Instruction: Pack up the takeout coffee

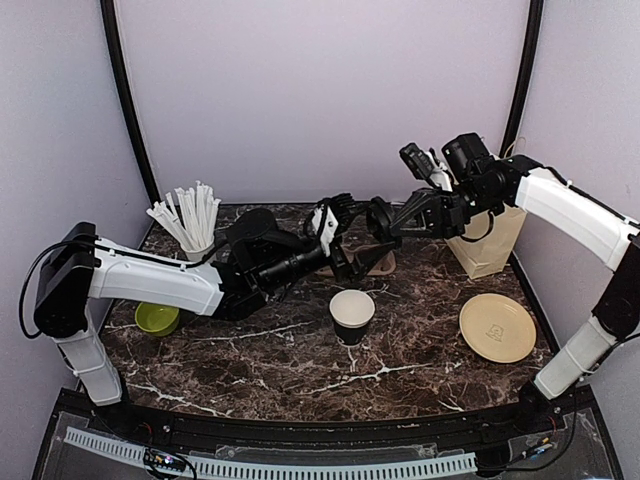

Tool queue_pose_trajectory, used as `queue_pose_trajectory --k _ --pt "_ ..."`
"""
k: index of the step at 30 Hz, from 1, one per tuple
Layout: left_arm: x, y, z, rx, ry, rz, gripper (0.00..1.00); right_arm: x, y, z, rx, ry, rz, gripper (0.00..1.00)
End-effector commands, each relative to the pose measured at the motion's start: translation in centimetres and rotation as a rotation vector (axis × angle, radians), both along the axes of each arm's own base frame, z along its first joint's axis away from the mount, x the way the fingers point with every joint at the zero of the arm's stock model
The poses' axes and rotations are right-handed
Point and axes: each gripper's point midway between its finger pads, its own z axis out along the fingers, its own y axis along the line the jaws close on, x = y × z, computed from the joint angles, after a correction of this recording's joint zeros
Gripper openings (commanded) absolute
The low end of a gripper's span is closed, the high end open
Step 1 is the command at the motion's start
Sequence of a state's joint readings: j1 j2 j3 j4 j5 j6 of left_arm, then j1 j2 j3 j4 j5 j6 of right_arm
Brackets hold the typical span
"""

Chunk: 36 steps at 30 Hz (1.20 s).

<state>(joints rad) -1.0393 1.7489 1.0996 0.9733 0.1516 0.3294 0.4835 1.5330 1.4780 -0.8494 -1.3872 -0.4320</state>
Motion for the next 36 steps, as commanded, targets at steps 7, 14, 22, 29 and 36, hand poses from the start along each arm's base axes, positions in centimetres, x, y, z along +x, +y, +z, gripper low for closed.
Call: queue_pose_trajectory --k 7,14,22,29,36 --pt "0.1 0.5 2.9 -0.074 -0.016 0.039 0.80 -0.5 0.1 0.0 0.009 -0.009 0.010 0.09" --pt "-0.1 1.8 2.0 0.042 0.082 0.057 0.77 1.1 -1.6 -2.2 -0.160 -0.174 -0.118 0.42" --pt "-1.3 4.5 -0.6 0.327 0.366 0.088 0.77 6.2 -7.2 -4.8 -0.327 -0.269 -0.430 0.47" --pt "-2.9 7.3 -4.5 0.580 0.610 0.131 0.75 9.1 -7.6 -14.3 -0.570 -0.372 -0.583 0.44" --pt "-4.0 10.0 -6.4 0.778 0.763 0.205 0.74 9.8 -5.0 -22.1 -0.763 -0.287 -0.476 0.27"
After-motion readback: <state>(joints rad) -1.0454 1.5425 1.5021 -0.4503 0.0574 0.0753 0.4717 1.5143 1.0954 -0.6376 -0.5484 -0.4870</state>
